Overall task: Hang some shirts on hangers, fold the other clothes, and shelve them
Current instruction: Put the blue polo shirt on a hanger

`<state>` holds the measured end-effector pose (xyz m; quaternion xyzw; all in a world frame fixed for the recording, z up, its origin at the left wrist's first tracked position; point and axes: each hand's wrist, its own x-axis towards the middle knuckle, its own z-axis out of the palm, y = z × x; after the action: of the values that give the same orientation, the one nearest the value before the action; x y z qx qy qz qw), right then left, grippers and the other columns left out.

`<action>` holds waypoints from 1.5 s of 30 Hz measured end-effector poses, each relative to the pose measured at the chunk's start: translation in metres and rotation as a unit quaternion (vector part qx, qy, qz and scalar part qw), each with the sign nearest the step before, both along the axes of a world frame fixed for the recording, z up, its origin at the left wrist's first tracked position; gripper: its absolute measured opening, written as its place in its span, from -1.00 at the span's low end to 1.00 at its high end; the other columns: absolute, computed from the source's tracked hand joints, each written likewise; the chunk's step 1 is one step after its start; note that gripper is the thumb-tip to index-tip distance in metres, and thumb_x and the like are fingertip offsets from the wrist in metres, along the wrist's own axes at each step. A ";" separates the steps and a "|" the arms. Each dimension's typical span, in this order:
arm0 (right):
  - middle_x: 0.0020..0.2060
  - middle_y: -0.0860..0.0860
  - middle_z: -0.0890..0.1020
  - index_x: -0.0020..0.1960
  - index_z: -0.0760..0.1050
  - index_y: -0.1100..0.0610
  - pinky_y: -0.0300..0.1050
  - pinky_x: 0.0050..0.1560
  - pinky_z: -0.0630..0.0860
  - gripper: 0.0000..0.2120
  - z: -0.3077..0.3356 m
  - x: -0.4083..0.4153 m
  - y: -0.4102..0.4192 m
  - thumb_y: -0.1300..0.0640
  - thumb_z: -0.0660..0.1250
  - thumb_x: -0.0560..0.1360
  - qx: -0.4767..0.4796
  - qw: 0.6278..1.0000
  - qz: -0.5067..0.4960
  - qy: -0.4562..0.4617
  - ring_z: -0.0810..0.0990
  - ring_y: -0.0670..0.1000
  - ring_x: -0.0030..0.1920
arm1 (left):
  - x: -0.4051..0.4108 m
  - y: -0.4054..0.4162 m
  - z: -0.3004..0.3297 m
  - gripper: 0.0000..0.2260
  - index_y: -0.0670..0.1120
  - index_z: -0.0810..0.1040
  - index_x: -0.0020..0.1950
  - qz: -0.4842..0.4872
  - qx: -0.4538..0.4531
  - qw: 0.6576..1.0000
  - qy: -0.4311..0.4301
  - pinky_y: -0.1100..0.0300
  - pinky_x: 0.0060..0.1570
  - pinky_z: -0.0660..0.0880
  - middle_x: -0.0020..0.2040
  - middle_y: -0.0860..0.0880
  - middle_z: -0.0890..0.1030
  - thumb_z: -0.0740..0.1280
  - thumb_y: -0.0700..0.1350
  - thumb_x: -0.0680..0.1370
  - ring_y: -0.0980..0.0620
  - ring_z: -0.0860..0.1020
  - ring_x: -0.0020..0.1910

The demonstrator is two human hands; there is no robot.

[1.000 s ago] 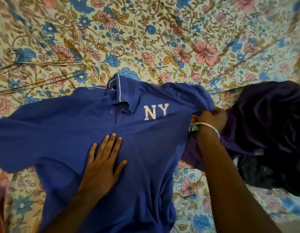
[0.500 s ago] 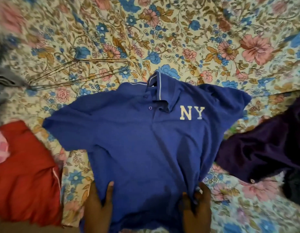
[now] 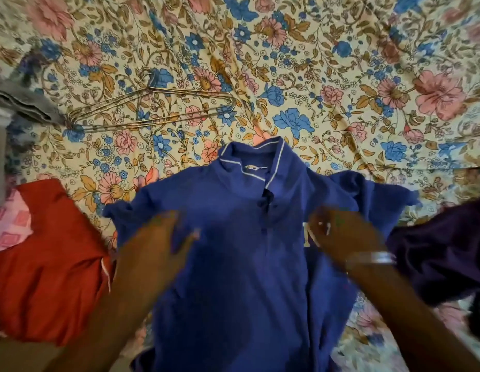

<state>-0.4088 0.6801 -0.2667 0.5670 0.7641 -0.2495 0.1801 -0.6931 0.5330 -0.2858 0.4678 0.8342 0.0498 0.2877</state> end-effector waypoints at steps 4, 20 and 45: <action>0.28 0.18 0.52 0.43 0.35 0.14 0.08 0.18 0.49 -0.40 -0.031 -0.038 0.119 0.00 0.48 0.49 0.004 0.995 -0.080 0.067 0.51 0.25 0.26 | 0.001 0.100 -0.036 -0.43 -0.08 0.38 0.45 -0.080 0.033 0.992 0.088 -0.19 0.23 0.44 0.35 -0.13 0.50 0.44 0.12 0.54 -0.21 0.45 0.32; 0.08 0.27 0.54 0.21 0.54 0.21 0.33 -0.02 0.46 -0.58 -0.060 -0.138 0.087 0.24 0.50 0.38 0.283 0.951 0.031 0.117 0.49 0.39 0.07 | -0.076 0.093 -0.045 -0.69 0.00 0.58 0.31 -0.005 0.117 0.993 0.028 -0.03 0.20 0.51 0.22 -0.04 0.60 0.41 -0.01 0.57 -0.12 0.56 0.16; -0.10 -0.03 0.71 0.01 0.68 -0.02 -0.03 0.06 0.34 -0.89 -0.064 -0.357 0.121 0.11 0.40 0.54 0.304 0.918 0.079 0.244 0.65 0.10 -0.06 | -0.215 0.174 -0.033 -0.80 -0.05 0.62 0.15 -0.114 0.217 0.937 0.248 -0.04 -0.06 0.61 -0.06 -0.08 0.65 0.34 -0.28 0.59 -0.08 0.60 -0.20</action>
<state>-0.7657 0.8012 -0.3304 0.4539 0.8657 -0.1204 -0.1736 -0.9081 0.7070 -0.3183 0.6081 0.7893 0.0787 -0.0332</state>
